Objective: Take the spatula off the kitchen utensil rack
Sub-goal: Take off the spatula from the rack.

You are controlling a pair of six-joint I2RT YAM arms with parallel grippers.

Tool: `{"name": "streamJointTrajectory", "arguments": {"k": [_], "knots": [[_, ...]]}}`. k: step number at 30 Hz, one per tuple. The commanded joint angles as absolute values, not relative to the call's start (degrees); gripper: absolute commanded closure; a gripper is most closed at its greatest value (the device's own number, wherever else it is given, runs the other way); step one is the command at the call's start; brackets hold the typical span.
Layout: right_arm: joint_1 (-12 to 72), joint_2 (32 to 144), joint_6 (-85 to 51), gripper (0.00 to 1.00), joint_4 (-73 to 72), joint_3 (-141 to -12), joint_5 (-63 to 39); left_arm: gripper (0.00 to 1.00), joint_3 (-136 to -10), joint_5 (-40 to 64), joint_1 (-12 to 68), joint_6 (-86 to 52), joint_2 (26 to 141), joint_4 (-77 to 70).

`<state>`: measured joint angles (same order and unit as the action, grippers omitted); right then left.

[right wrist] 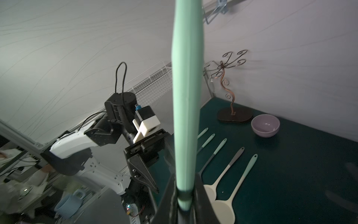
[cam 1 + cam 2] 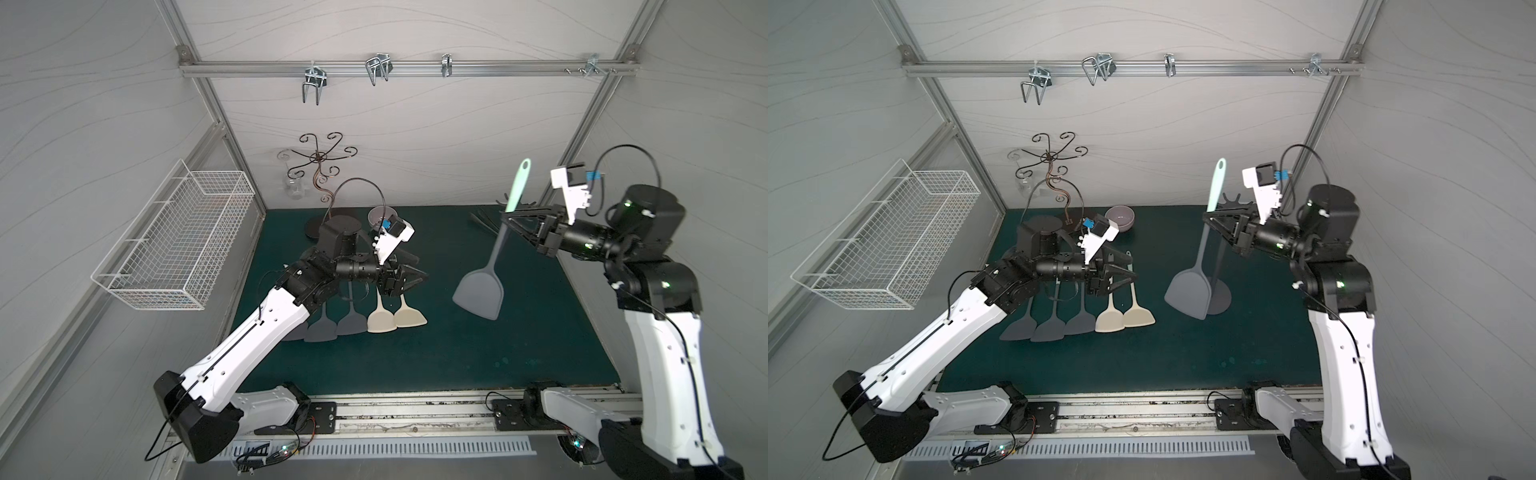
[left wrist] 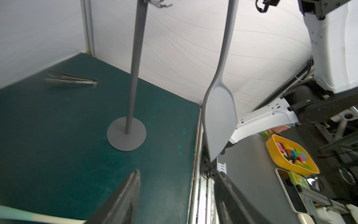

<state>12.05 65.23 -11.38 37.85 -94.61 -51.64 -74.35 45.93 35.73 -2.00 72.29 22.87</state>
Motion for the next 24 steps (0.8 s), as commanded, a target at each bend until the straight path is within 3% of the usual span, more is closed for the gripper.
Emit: {"name": "streamJointTrajectory", "arguments": {"k": [1, 7, 14, 17, 20, 24], "knots": [[16.8, 66.1, -8.4, 1.00, 36.5, -93.9, -52.7, 0.38, -75.2, 54.1, 35.8, -7.1, 75.9, 21.6], [18.8, 68.4, -8.9, 1.00, 30.1, -89.0, -48.4, 0.36, -73.9, 53.0, 39.4, -12.9, 79.7, 16.3], [19.3, 69.7, -10.0, 1.00, 24.8, -85.1, -46.1, 0.54, -72.5, 53.7, 40.2, -21.4, 84.2, 10.3], [19.3, 69.9, -10.2, 1.00, 23.8, -84.1, -44.2, 0.70, -72.0, 54.3, 40.2, -21.7, 84.5, 10.1], [19.3, 69.9, -11.1, 1.00, 22.3, -83.0, -43.0, 1.00, -71.8, 54.1, 40.0, -21.7, 84.5, 11.4], [19.3, 69.9, -11.8, 0.90, 21.1, -82.0, -42.1, 1.00, -71.4, 53.0, 38.6, -22.4, 84.3, 13.4]]}}
